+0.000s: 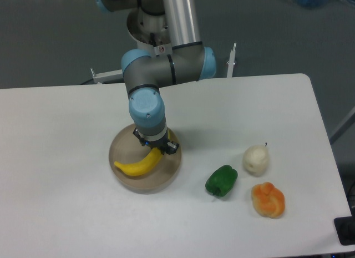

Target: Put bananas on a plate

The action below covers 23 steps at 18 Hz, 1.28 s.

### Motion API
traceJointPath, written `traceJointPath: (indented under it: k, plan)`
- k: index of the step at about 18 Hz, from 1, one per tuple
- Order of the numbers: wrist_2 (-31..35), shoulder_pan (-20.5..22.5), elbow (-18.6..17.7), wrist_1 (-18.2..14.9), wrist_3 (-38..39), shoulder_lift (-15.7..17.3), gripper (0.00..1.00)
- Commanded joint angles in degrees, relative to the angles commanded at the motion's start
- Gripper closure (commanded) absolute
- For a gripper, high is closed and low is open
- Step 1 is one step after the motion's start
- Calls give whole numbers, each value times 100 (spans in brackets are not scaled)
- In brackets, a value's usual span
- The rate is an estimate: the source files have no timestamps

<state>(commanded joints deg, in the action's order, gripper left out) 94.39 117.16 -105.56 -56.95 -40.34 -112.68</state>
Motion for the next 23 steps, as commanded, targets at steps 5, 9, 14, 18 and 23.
traceJointPath:
  k: [5, 9, 14, 18, 23]
  plan:
    - [0, 0, 18, 9, 18, -9, 59]
    - [-9, 0, 61, 9, -17, 0, 36]
    - [-18, 52, 184, 9, -26, 70, 14]
    - [-18, 298, 421, 0, -26, 114, 0]
    - [9, 834, 886, 18, -332, 193, 0]
